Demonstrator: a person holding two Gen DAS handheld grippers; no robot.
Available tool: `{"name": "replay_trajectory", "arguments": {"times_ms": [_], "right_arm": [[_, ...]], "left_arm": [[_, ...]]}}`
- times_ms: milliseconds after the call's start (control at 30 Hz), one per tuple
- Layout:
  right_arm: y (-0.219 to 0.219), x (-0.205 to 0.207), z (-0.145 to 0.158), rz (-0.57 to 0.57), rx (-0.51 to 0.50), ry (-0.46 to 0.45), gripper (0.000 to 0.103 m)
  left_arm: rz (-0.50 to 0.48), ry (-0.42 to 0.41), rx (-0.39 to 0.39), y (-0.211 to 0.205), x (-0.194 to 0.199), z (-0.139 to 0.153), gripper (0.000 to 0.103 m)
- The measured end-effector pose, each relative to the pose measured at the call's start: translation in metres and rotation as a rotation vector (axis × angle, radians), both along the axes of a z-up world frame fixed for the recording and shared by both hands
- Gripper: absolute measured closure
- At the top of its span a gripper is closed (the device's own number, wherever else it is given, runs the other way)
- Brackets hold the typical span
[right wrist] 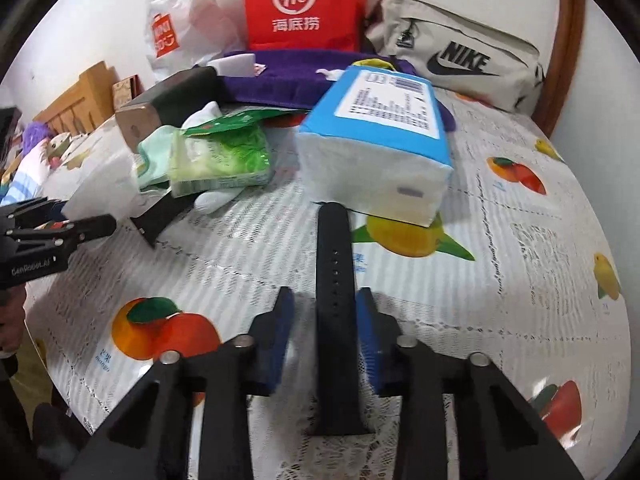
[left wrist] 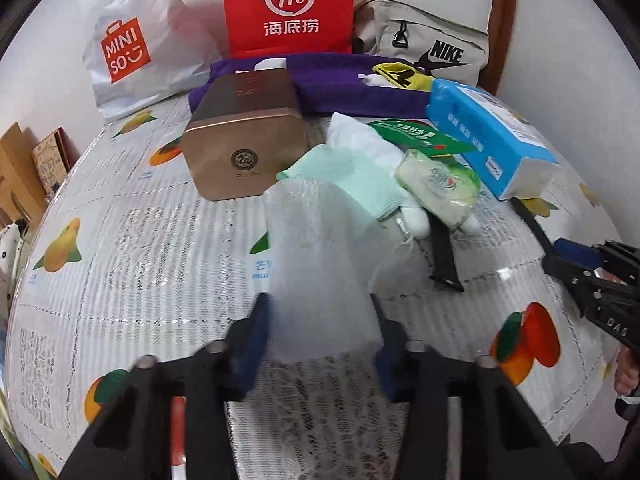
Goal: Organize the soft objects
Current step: 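Carry mesh bag and watch strap over the purple towel with both grippers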
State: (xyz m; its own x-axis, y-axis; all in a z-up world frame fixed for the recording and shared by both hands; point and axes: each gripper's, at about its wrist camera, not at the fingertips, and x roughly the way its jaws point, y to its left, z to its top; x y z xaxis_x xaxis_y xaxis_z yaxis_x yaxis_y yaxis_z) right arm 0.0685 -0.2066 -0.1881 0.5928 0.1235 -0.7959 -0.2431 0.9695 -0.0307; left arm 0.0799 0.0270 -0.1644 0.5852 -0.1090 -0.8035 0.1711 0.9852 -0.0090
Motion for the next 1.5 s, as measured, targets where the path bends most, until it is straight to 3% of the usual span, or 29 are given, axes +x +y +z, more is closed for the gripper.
{"name": "replay_trajectory", "arguments": {"times_ms": [67, 167, 667, 1500], "right_arm": [[-0.001, -0.001, 0.0, -0.004, 0.008, 0.001, 0.082], [-0.005, 0.0, 0.001, -0.011, 0.037, 0.019, 0.082], [-0.012, -0.006, 0.016, 0.003, 0.096, 0.054, 0.082], [-0.013, 0.005, 0.089, 0.061, 0.125, -0.058, 0.082]], "left_arm": [[0.004, 0.01, -0.018, 0.001, 0.001, 0.001, 0.084], [0.004, 0.047, -0.09, 0.008, 0.004, 0.002, 0.093], [0.126, 0.057, -0.139, 0.046, -0.006, 0.021, 0.094], [0.133, -0.028, -0.195, 0.058, 0.015, 0.08, 0.094]]}}
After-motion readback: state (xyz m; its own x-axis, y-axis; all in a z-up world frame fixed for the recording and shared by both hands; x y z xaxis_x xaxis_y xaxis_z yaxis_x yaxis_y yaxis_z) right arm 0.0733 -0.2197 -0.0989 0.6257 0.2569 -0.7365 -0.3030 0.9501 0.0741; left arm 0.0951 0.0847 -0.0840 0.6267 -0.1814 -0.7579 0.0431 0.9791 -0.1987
